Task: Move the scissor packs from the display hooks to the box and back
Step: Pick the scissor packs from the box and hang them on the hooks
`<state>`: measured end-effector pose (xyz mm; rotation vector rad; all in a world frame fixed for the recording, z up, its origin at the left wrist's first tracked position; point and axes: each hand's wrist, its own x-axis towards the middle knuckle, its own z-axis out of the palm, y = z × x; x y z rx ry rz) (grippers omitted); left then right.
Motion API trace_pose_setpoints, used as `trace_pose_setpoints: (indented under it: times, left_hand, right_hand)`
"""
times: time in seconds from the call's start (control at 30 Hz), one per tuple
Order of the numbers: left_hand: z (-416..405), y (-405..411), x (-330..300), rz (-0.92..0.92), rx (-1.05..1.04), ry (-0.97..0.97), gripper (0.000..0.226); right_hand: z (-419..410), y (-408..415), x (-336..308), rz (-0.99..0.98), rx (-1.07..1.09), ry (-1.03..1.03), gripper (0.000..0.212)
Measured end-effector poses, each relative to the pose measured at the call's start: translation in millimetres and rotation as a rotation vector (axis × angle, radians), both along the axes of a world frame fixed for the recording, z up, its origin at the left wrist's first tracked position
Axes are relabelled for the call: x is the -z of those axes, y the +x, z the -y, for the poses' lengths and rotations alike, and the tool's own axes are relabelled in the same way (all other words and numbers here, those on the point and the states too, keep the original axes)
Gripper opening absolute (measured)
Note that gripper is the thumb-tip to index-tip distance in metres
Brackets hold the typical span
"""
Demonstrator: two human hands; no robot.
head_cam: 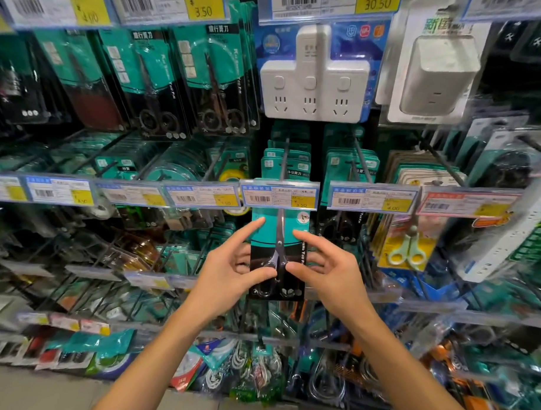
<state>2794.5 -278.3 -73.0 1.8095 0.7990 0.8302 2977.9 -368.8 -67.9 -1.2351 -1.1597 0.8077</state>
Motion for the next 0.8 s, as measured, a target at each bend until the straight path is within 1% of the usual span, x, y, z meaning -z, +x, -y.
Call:
trace_pose_setpoints:
  times: [0.13, 0.27, 0.37, 0.53, 0.63, 0.73, 0.8]
  left_hand:
    - [-4.8, 2.1, 8.5, -0.013, 0.028, 0.023, 0.08]
    - [-17.3, 12.3, 12.6, -0.05, -0.057, 0.102, 0.078]
    - [-28.6, 20.7, 10.7, -0.07, -0.077, 0.114, 0.075]
    - [-44.9, 31.6, 8.2, -0.126, -0.13, 0.121, 0.067]
    - [-50.2, 40.9, 6.1, -0.232, -0.164, 0.169, 0.057]
    - [-50.7, 48.7, -1.3, -0.374, -0.207, 0.25, 0.059]
    - [-48.0, 49.3, -4.7, -0.443, -0.187, 0.275, 0.063]
  right_hand:
    - [-9.7, 4.1, 3.6, 0.034, 0.016, -0.021, 0.049]
    - [-27.5, 9.8, 6.8, 0.069, 0.073, -0.052, 0.048]
    - [-38.9, 14.7, 5.9, 0.046, 0.065, -0.058, 0.045]
    - [-62.6, 23.0, 12.8, 0.096, 0.14, -0.083, 0.044]
    - [-75.3, 27.6, 17.8, 0.098, 0.157, -0.103, 0.049]
    - [-81.8, 31.5, 20.0, 0.109, 0.165, -0.113, 0.049]
    - [-82.5, 31.5, 17.5, 0.089, 0.171, -0.103, 0.048]
